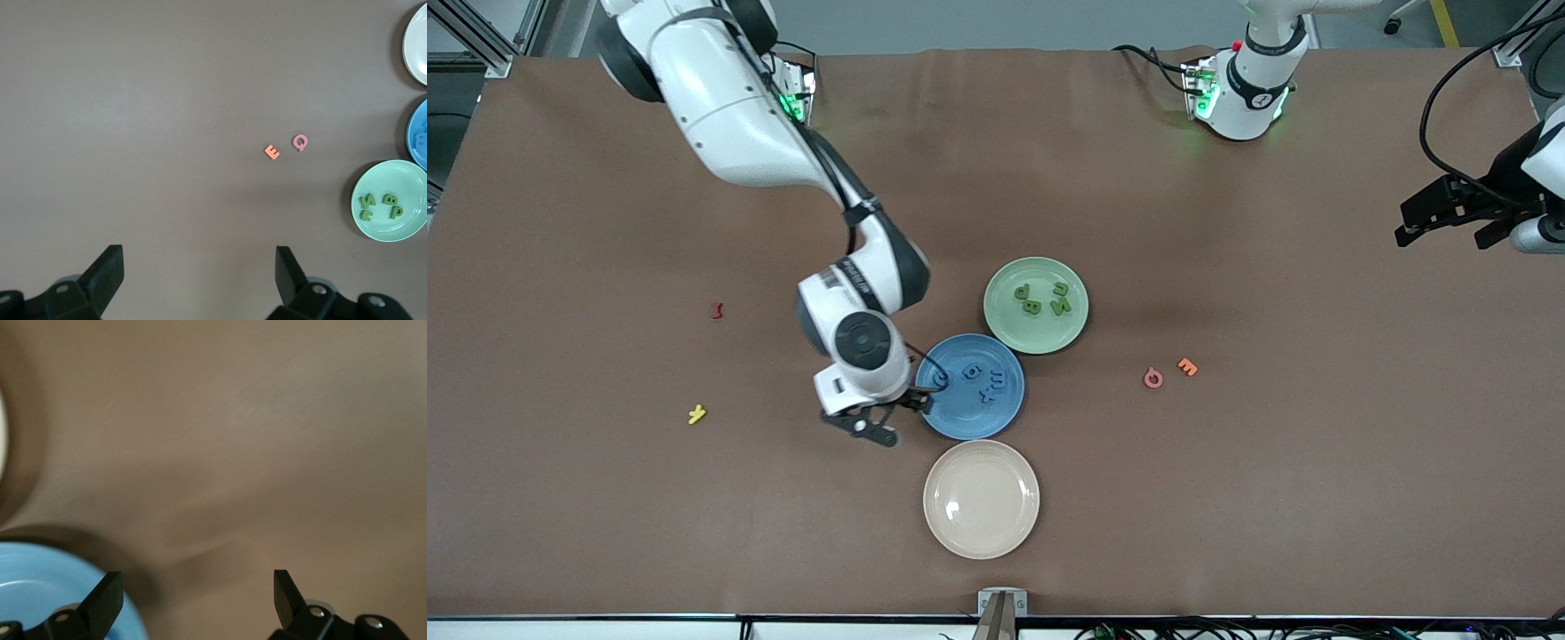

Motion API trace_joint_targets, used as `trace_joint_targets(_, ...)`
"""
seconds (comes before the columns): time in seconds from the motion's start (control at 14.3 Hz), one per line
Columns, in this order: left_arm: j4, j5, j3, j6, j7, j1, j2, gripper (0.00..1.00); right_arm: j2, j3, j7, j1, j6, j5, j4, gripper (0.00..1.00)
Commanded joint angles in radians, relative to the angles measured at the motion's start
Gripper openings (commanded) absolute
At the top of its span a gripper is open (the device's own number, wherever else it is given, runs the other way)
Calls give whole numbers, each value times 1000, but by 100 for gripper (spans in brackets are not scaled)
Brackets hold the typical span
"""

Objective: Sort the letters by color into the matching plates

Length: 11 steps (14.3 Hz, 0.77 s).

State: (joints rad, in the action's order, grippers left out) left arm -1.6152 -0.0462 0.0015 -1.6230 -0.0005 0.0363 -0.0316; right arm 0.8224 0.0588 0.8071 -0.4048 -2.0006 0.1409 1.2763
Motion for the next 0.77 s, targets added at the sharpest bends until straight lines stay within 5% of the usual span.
trace_joint_targets(0.0, 9, 9, -3, 19, -4, -4, -1, 100, -101, 24, -171, 96, 110, 14, 46, 100)
trace_joint_targets(0.42, 15, 2, -3, 19, -4, -3, 1, 100, -337, 27, -579, 343, 138, 6, 273, 100)
trace_joint_targets(0.7, 20, 2, -3, 17, -6, -4, 2, 100, -445, 24, -617, 399, 249, -17, 295, 100)
